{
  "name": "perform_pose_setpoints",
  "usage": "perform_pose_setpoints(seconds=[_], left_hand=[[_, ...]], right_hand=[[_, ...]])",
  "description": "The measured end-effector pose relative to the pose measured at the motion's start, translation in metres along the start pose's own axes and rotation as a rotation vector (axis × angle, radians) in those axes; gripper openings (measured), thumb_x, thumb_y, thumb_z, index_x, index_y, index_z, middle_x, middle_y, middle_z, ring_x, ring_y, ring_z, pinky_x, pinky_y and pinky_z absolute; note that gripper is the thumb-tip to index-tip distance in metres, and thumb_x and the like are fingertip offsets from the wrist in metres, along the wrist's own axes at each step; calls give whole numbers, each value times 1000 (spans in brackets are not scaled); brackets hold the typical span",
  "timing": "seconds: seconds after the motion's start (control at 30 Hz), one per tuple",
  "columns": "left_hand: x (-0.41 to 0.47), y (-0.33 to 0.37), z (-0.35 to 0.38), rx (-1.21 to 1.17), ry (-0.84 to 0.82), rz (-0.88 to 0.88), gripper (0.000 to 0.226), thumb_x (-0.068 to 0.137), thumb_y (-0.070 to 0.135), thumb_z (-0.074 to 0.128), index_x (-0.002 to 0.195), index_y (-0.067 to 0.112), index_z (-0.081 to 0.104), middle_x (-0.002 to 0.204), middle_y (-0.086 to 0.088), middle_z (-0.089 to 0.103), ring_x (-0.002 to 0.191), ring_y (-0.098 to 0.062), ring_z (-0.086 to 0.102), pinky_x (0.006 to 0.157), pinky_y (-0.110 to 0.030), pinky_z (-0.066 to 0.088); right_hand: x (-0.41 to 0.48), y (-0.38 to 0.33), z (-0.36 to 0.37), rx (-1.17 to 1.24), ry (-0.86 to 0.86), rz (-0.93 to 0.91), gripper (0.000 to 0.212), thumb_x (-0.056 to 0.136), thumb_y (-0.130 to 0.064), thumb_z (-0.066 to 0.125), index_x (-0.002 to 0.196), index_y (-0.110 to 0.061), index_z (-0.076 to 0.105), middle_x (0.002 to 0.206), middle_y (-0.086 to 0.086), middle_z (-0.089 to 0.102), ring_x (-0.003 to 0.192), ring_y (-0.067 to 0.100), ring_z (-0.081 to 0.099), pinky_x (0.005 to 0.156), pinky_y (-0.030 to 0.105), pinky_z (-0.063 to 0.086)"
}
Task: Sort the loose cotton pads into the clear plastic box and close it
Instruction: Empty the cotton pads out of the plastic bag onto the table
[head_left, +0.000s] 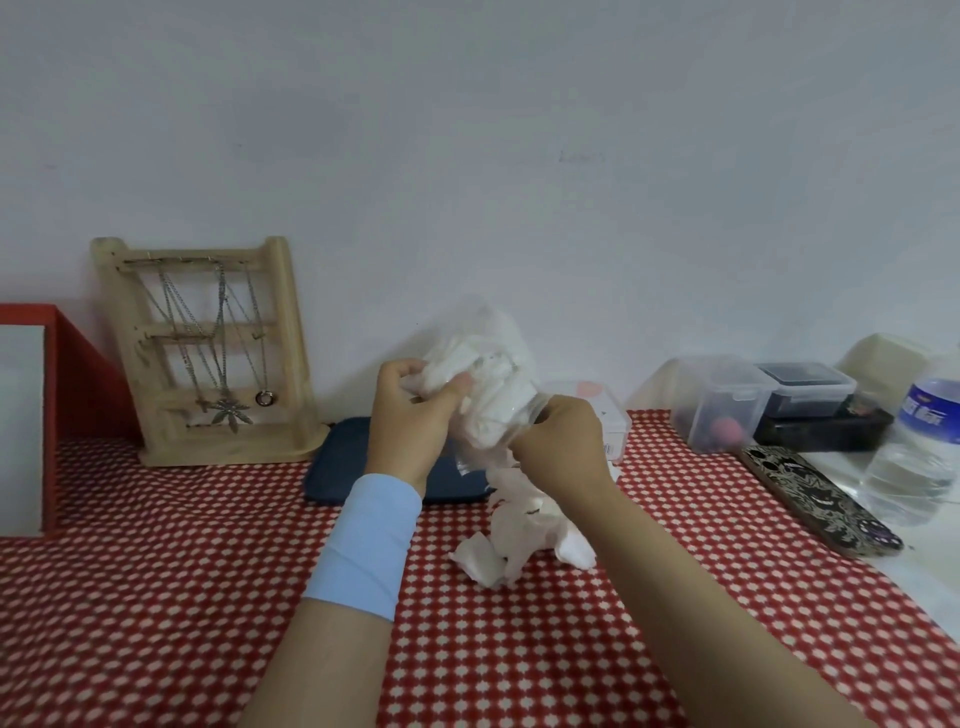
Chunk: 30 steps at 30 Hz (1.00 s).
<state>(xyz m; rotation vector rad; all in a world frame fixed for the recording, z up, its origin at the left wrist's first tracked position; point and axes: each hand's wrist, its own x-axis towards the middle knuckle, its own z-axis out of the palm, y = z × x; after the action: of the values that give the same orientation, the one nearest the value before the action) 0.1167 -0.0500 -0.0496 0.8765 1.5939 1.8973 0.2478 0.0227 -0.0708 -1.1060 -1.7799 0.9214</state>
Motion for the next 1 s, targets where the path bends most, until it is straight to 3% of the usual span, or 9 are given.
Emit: perform_pose_setpoints(seconds=[0.17,0.33,0.43,0.5,0.57,0.67,0.83,0.93,1.0], left_hand=[[2,-3,-7,-19,83,110,44,89,28,73,124,33,47,116,11,60,107,-14,62,90,-34,54],[2,-5,-9,26,38,169,55,94,22,67,134,45,38,140,6,48,123,-15,54,102,-39,50],[-2,-3,-9,101,-10,217,68,94,19,67,141,51,30,148,7,41,133,-14,45,110,-43,45],[-3,-2,-12,136,-31,243,77,94,16,68,145,52,25,150,7,39,135,-12,43,112,-42,43],[-3,1,-16,170,-58,253,86,94,14,68,150,53,16,154,4,37,136,-11,42,115,-39,39],[-1,4,-21,199,-78,230,95,94,17,69,150,58,4,149,-1,45,133,-15,49,112,-42,42],[-2,7,-21,270,-194,169,106,89,26,75,153,51,-5,143,10,44,125,-10,51,96,-30,44],[-3,8,-22,274,-229,143,97,87,38,75,154,49,5,148,19,33,131,-6,43,104,-28,39],[-1,9,-22,189,-161,122,70,91,48,66,148,42,26,142,14,47,123,-10,55,95,-28,47]], right_hand=[[-10,5,-34,-223,-208,-84,13,76,-14,79,65,-17,72,58,-2,66,51,8,57,45,18,45],[-17,11,-42,-583,-413,-126,32,78,-18,73,55,-32,55,80,-1,57,64,11,54,51,17,37],[-18,3,-44,-710,-533,-116,8,84,-35,68,83,-41,64,98,-6,62,85,13,62,69,25,48],[-16,-9,-56,-777,-642,-81,37,83,-43,66,119,-41,60,114,-9,61,103,14,60,89,33,51],[-11,-21,-66,-732,-600,-47,50,84,-47,62,131,-34,50,123,-7,59,110,16,58,98,39,49],[-1,-30,-63,-562,-279,-136,46,91,-45,54,131,-25,45,124,-3,58,106,17,59,96,40,49],[9,-40,-27,193,-156,73,66,99,-51,52,154,-24,28,131,-4,57,106,10,57,92,28,39],[17,-35,-18,277,-50,53,53,96,-47,62,141,-27,43,104,-7,63,87,1,60,74,16,41],[20,-30,-15,287,-12,-9,26,92,-34,69,115,-23,62,89,-15,64,75,0,60,67,13,42]])
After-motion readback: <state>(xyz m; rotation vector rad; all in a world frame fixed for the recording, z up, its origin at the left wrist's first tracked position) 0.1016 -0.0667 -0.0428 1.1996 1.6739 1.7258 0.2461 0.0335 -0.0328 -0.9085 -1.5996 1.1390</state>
